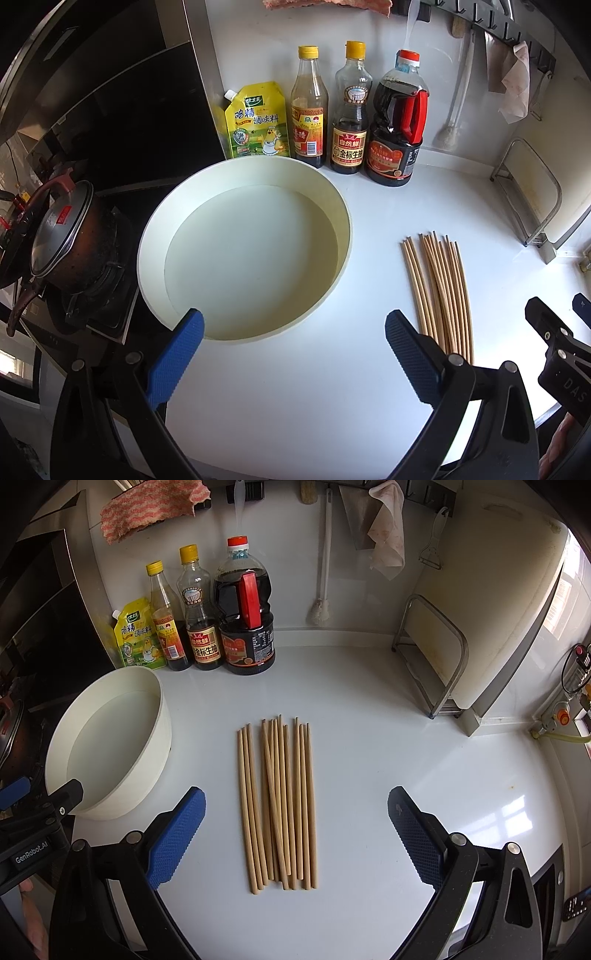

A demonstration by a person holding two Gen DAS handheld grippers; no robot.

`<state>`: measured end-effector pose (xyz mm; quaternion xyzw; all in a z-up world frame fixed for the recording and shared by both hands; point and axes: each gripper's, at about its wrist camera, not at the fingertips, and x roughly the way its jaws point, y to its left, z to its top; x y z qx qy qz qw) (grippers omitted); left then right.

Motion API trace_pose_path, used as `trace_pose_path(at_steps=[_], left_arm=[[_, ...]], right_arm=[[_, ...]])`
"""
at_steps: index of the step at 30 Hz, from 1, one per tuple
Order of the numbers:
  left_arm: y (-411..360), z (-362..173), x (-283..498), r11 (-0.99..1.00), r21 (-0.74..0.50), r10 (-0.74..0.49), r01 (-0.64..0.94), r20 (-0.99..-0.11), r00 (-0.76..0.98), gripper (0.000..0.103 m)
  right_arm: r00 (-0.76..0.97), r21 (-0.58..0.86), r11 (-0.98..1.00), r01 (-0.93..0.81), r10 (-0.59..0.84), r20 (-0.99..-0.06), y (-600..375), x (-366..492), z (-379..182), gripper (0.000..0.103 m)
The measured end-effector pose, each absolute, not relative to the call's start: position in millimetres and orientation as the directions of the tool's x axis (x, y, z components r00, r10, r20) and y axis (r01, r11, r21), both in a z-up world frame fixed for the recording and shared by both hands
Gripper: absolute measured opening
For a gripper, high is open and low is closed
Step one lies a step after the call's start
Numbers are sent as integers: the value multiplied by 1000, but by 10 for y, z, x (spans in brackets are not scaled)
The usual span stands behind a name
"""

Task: Organize utensils

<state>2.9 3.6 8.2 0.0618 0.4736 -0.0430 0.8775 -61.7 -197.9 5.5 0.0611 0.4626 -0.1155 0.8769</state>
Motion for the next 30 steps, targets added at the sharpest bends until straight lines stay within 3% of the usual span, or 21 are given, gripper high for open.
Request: trace_pose_path(at_steps=[18, 30], left_arm=[[10, -7, 30, 988, 55, -30, 143, -845, 534, 97], [-498, -453, 79, 977, 19, -91, 214, -866, 491, 97]], right_arm=[[537, 15, 969, 248, -125, -834, -2028, -576, 19, 95], [477, 18, 969, 245, -104, -873, -2597, -701, -646, 95]])
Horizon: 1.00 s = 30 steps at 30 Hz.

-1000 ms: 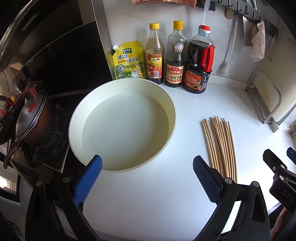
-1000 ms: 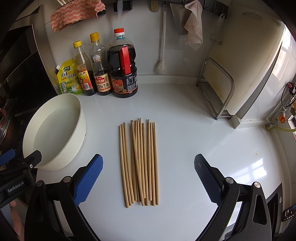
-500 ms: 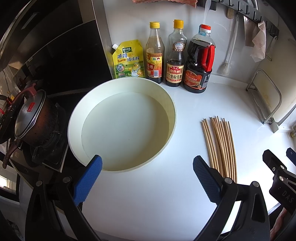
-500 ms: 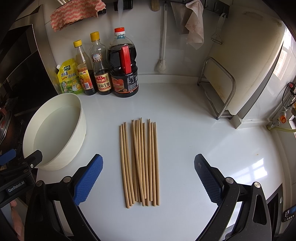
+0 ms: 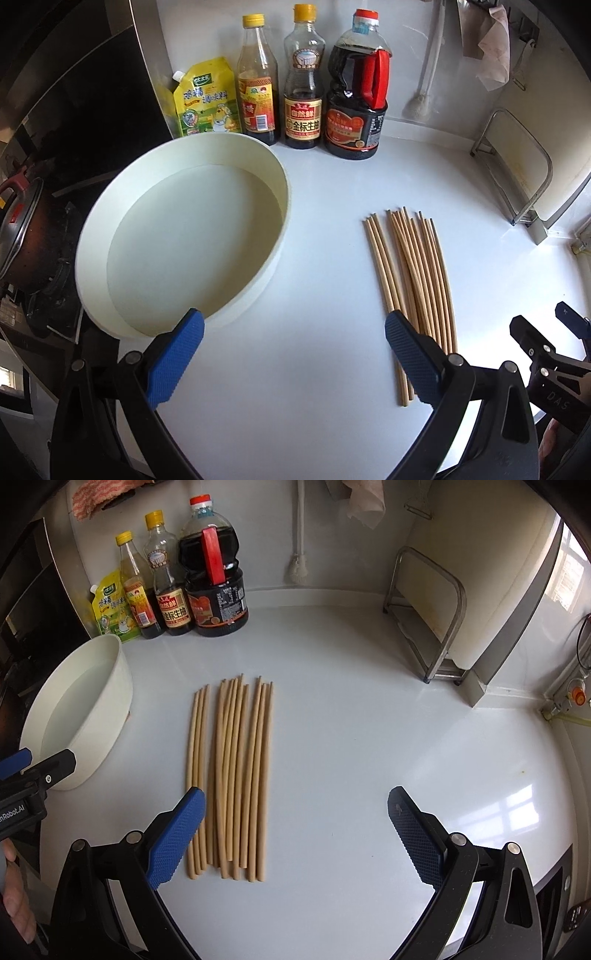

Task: Organize utensils
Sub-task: 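Lower the right tool to the chopstick pile and pinch one chopstick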

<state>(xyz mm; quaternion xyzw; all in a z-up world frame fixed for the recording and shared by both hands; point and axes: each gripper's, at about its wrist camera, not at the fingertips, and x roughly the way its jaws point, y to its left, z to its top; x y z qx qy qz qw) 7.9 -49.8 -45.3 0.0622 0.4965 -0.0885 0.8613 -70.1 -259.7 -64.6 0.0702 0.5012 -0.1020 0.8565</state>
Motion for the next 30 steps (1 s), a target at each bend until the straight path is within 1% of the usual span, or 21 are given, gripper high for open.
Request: trace_pose_path(at_steps=[2, 6, 14, 22, 30], left_arm=[[-611, -590, 86, 974, 4, -107, 227, -873, 475, 97], [-808, -859, 109, 969, 11, -105, 245, -884, 455, 97], [-943, -1179, 229, 982, -5, -86, 191, -904, 420, 97], [-964, -1347, 297, 987, -4, -68, 160, -916, 395, 97], [-978, -1426, 309, 988, -4, -63, 156, -923, 379, 97]], right_arm=[[458, 26, 968, 248, -94, -884, -2693, -653, -807, 95], [433, 14, 973, 228, -88, -897, -2771, -552, -1088, 95], [427, 4, 982, 190, -78, -901, -2830, -315, -1445, 95], [421, -47, 986, 161, -112, -900, -2788, -207, -1602, 94], [434, -68, 987, 147, -126, -892, -2752, -204, -1608, 94]])
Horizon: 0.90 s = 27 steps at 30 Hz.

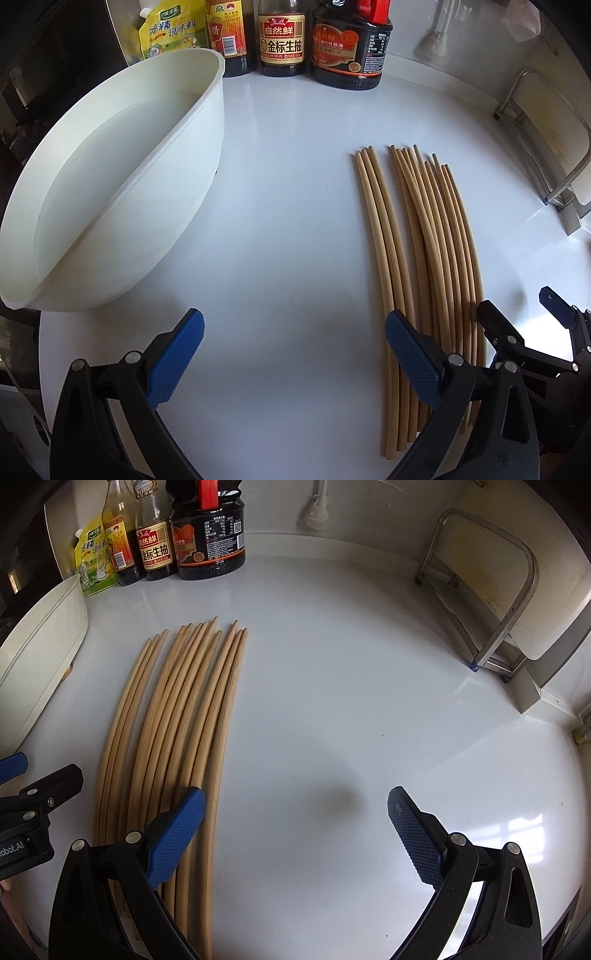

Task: Organize utensils
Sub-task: 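Lower the right tool to the chopstick pile and pinch one chopstick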

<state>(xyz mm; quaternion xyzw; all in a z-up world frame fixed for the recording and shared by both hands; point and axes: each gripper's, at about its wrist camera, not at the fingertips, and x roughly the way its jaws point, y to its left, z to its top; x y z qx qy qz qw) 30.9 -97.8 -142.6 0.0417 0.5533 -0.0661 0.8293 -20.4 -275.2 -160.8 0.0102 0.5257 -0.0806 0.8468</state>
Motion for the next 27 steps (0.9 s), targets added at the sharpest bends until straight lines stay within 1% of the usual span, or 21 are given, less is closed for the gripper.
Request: trace_pose_path(at_steps=[11, 27], left_arm=[[-1067, -1464, 344, 985, 0, -66, 172, -923, 378, 97], [-1178, -1582, 358, 981, 57, -18, 184, -922, 386, 97]], right_arm=[[451, -87, 987, 138, -141, -881, -2813, -216, -1599, 94], [454, -99, 983, 158, -161, -876, -2928, -263, -1599, 94]])
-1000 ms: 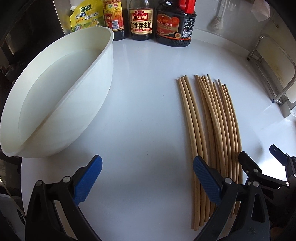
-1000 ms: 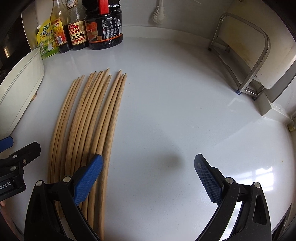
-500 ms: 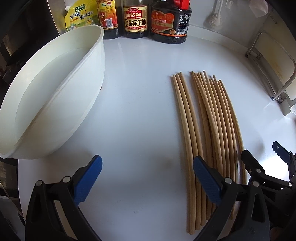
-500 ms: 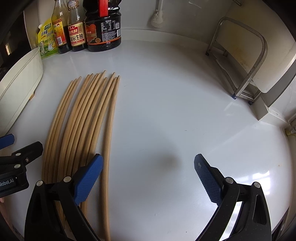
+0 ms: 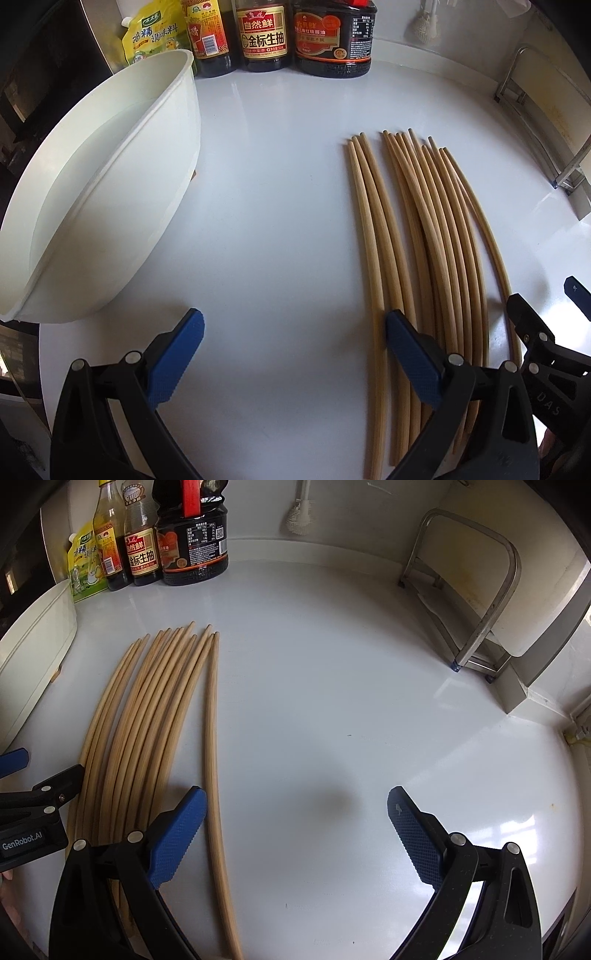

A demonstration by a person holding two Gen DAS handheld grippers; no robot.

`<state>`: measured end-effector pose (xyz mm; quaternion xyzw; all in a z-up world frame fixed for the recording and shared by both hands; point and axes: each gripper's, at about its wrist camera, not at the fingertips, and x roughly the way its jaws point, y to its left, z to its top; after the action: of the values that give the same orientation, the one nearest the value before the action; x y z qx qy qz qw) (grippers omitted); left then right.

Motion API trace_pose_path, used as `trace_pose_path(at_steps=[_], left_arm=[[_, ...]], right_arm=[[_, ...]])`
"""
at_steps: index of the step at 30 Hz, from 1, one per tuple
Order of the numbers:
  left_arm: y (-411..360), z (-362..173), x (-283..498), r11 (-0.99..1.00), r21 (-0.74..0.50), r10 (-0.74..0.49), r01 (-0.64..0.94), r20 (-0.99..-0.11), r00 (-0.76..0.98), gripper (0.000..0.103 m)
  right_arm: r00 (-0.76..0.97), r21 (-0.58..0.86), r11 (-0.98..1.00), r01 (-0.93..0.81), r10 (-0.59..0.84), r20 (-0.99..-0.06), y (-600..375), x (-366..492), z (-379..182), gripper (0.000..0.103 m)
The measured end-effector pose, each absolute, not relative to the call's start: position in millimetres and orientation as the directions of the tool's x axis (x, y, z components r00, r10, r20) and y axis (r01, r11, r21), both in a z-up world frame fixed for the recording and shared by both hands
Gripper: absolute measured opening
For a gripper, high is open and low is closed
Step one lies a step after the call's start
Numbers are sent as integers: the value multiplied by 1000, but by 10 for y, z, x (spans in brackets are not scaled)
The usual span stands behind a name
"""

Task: Organize utensils
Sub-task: 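Lower the right tool to the chopstick pile and pinch one chopstick, then carry the chopstick with the right tool into the water basin and release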

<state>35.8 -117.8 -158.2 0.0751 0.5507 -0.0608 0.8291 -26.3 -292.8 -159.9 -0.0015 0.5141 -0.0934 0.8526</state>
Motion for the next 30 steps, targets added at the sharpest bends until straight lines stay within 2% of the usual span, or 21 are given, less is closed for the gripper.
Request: trace_pose_path(at_steps=[5, 7, 11, 12, 14, 15, 16, 17, 19, 22, 30], left_arm=[[-1223, -1567, 353, 978, 78, -5, 194, -920, 393, 94], [-1223, -1548, 314, 978, 59, -25, 202, -920, 390, 85], [-1270, -1518, 265, 972, 47, -49, 231, -918, 393, 68], [-1286, -1513, 254, 970, 45, -55, 241, -917, 394, 65], [-1313, -1501, 237, 966, 36, -70, 256, -917, 392, 50], [-1322, -1492, 231, 965, 31, -76, 261, -917, 392, 44], [-1332, -1483, 227, 964, 27, -82, 266, -917, 389, 32], [-1341, -1477, 226, 962, 23, -87, 271, -919, 386, 22], [-1357, -1477, 228, 959, 17, -95, 283, -921, 378, 9], [-1365, -1478, 235, 956, 23, -92, 293, -924, 372, 7], [-1287, -1304, 249, 950, 20, -96, 311, -931, 352, 7]], right_arm=[[456, -104, 984, 146, -160, -875, -2903, -258, -1619, 91], [461, -61, 988, 139, -119, -879, -2909, -265, -1609, 76], [476, -76, 991, 109, -119, -871, -2834, -268, -1591, 67], [482, -82, 992, 94, -117, -869, -2803, -270, -1586, 62], [484, -82, 995, 62, -102, -869, -2744, -265, -1579, 52], [484, -75, 996, 40, -85, -871, -2711, -257, -1572, 41], [482, -63, 998, 15, -63, -874, -2676, -245, -1572, 27], [479, -60, 998, -6, -50, -877, -2637, -230, -1571, 22], [474, -69, 997, -43, -40, -880, -2552, -218, -1572, 6], [474, -82, 995, -51, -48, -879, -2514, -212, -1567, 6], [469, 27, 999, 48, 1, -883, -2714, -232, -1409, 6]])
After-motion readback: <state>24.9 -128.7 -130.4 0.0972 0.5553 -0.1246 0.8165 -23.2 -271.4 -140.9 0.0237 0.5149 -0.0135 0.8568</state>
